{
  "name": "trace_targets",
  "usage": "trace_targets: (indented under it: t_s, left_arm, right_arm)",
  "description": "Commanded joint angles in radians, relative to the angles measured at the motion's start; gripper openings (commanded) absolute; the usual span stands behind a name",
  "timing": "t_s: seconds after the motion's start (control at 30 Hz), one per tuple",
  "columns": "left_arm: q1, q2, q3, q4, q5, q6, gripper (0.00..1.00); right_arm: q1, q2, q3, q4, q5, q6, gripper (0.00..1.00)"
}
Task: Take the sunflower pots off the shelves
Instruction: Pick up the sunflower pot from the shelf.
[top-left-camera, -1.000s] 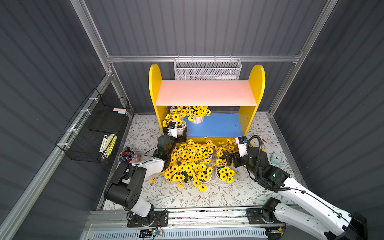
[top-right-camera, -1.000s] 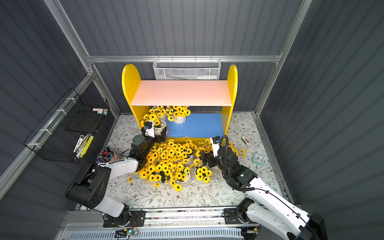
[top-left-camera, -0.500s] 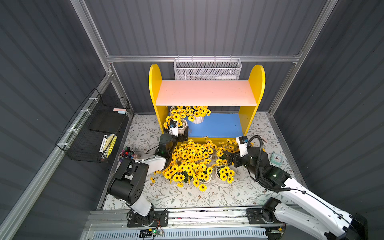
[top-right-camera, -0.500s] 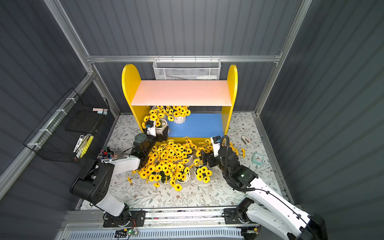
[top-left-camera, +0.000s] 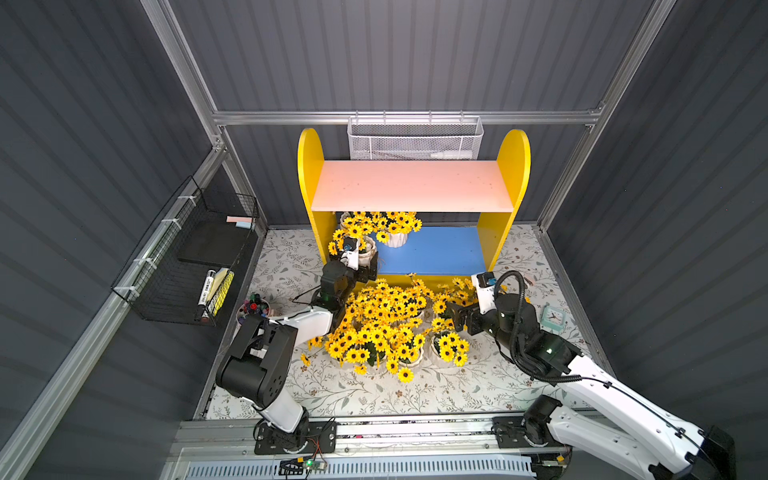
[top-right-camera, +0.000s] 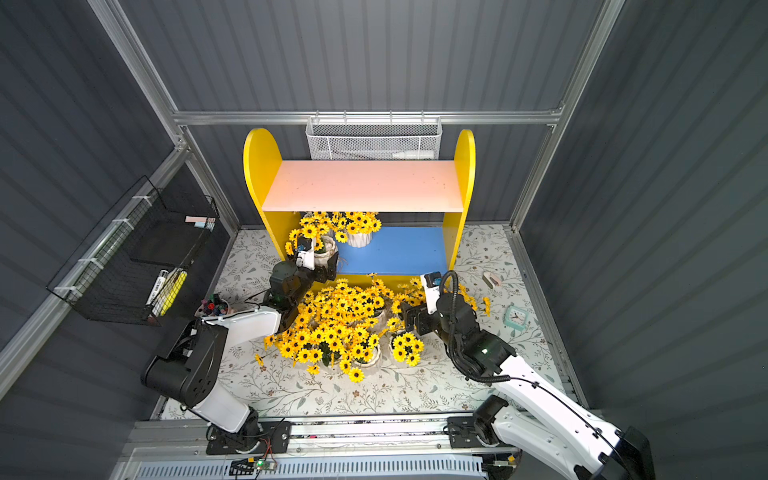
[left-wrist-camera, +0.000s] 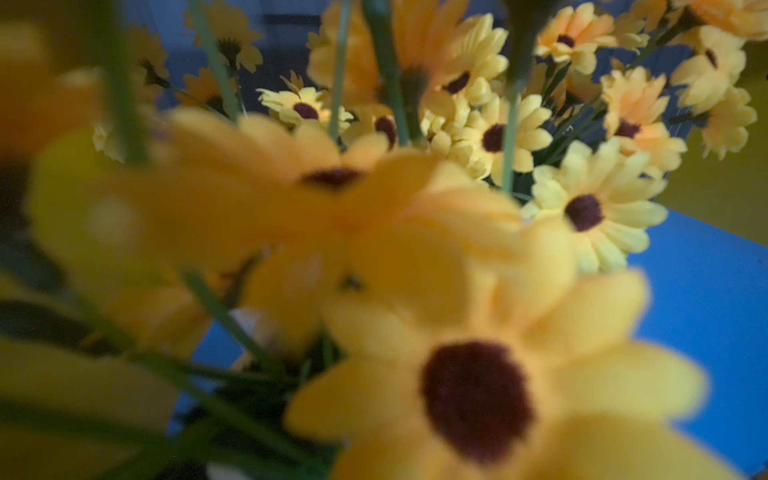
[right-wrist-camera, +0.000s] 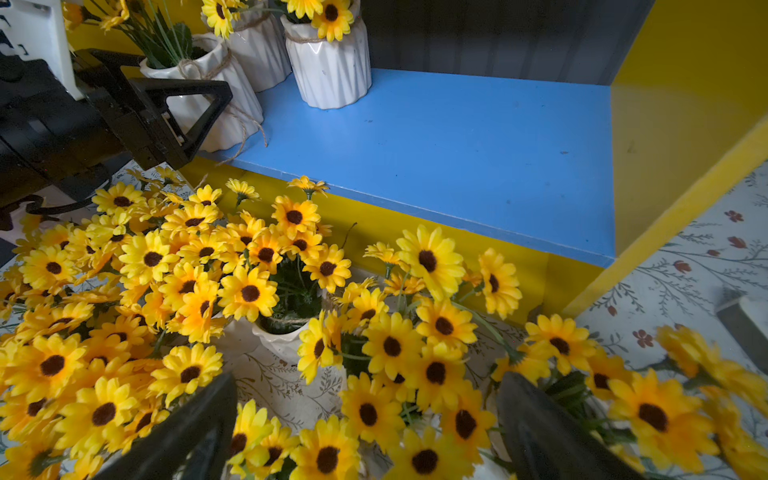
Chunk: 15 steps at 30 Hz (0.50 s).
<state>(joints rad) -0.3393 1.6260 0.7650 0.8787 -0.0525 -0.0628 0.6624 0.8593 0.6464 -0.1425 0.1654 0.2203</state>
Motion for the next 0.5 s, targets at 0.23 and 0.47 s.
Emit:
trace_targets:
  t_s: [0.23, 0.47]
  left_arm:
    - [-0.004, -0.034, -0.010, 0.090, -0.061, -0.022, 0.99]
    - [-0.003, -0.032, 0.009, 0.053, -0.090, -0.039, 0.99]
  right_arm:
    - [-0.004, 0.018, 0.003, 0.006, -0.029, -0.002, 0.99]
    - [-0.004, 0.030, 0.003, 0.013, -0.036, -0.003, 0.99]
